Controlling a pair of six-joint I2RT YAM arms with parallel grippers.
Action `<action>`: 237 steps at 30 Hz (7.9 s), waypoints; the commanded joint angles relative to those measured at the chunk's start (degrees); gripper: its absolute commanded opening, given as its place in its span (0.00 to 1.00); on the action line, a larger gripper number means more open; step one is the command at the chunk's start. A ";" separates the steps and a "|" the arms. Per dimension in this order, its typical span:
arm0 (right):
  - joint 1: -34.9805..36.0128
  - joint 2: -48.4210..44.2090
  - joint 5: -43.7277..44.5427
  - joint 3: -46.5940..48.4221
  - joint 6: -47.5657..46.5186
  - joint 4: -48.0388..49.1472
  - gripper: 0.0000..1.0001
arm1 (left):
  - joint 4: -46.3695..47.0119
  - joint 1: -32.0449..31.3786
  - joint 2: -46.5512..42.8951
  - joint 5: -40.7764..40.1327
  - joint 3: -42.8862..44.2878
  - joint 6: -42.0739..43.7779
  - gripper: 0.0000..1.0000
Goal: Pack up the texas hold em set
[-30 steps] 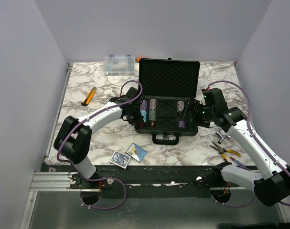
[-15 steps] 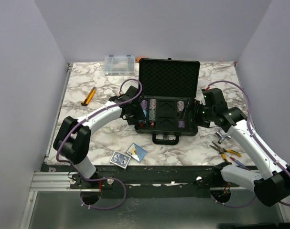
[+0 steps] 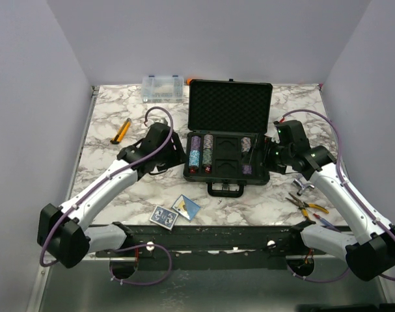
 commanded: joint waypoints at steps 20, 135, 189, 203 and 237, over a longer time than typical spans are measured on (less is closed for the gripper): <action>1.79 4.10 -16.18 5.31 -10.12 8.14 1.00 | -15.00 -0.30 -30.85 -16.48 -9.74 10.00 0.93; 48.18 47.93 13.77 13.87 -21.80 18.60 0.70 | -19.54 -0.30 -53.57 -27.69 -16.58 8.56 0.98; 20.79 30.61 5.80 25.67 -75.50 7.66 0.00 | -17.55 -0.30 -53.13 -24.26 -17.19 11.03 0.97; 9.74 39.22 2.08 29.44 -83.27 10.01 0.01 | -17.27 -0.30 -52.95 -24.23 -17.19 11.44 0.96; 3.70 42.81 -4.42 23.24 -93.03 17.78 0.01 | -16.81 -0.30 -51.06 -22.76 -17.44 11.60 0.96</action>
